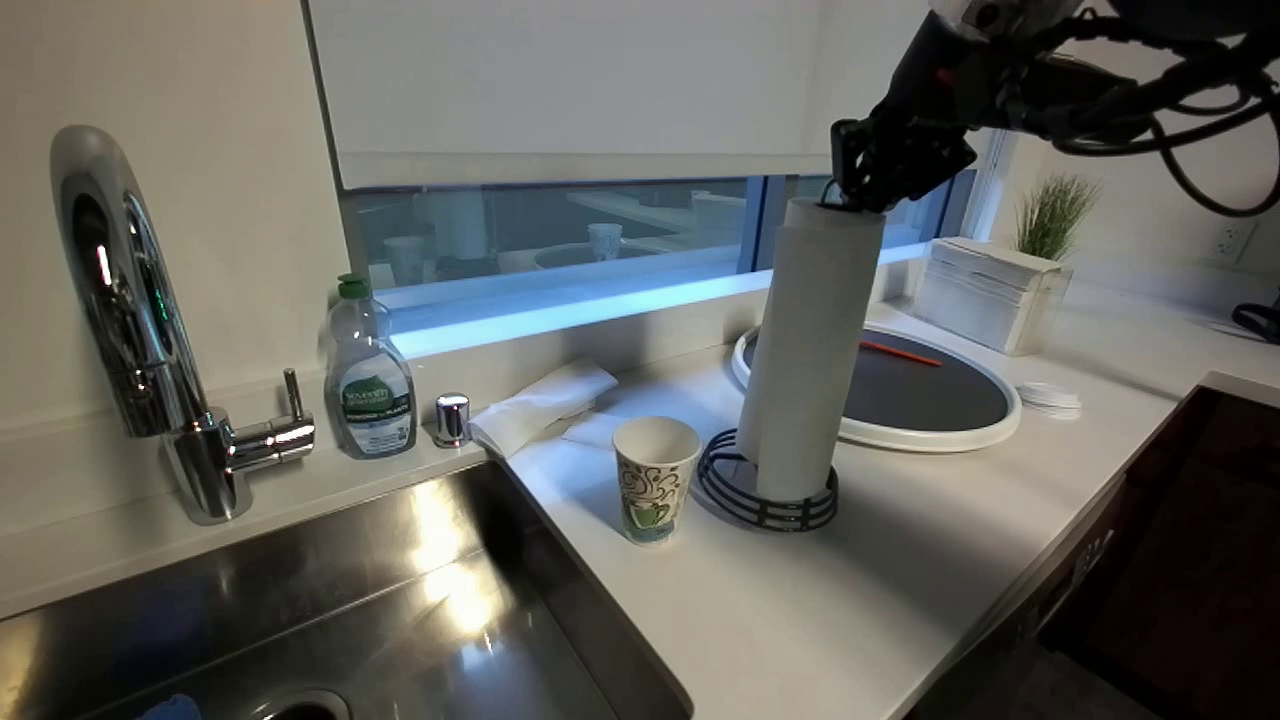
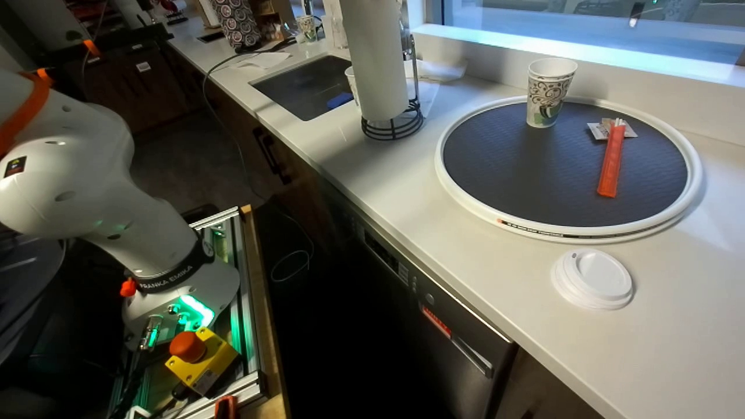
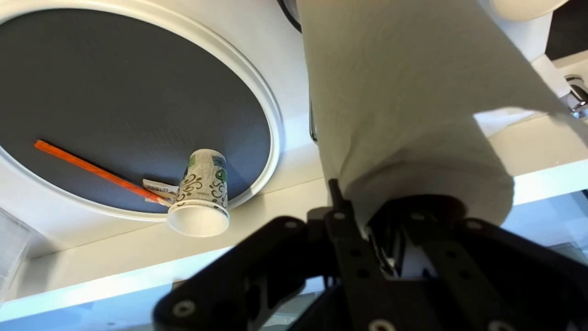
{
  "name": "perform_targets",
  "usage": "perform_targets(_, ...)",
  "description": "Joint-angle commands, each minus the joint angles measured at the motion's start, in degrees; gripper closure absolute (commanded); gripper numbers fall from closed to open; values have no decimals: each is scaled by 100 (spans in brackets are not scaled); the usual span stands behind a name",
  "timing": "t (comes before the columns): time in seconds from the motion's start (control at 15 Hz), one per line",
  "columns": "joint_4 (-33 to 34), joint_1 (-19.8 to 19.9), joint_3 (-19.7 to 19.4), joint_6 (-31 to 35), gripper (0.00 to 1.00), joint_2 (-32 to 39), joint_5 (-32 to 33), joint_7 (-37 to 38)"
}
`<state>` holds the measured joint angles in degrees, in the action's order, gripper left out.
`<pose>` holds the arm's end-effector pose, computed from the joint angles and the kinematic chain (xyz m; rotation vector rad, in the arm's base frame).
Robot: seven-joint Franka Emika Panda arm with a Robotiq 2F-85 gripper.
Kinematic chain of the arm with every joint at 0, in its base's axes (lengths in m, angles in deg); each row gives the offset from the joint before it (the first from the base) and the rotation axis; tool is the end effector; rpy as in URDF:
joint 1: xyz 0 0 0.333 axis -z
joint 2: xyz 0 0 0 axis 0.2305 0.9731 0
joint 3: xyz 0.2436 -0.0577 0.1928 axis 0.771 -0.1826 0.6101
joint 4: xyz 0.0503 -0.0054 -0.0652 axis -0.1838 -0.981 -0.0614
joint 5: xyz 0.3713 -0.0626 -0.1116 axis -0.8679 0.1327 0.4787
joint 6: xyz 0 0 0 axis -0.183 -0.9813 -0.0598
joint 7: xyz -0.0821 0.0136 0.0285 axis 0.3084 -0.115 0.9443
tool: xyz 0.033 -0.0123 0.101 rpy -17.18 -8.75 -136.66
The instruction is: Move the paper towel roll to the counter
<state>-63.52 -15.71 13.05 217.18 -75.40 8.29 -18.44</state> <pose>0.4444 0.1769 0.5657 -3.0077 0.2258 -0.8614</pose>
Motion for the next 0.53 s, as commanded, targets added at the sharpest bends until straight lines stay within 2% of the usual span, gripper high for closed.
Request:
perform_targets(0.0,23,38,-12,-38,95,24,40,16)
perform_targets(0.13,11,21,-30,-20,94,40,2,2)
perform_targets(0.27,-6,9,-40,-8,61,46,-23,-13)
perform_targets(0.4,-16,-1,-35,-14,55,28,-21,-12)
perform_targets(0.47,-28,-3,-27,-10,62,-4,-10,-5)
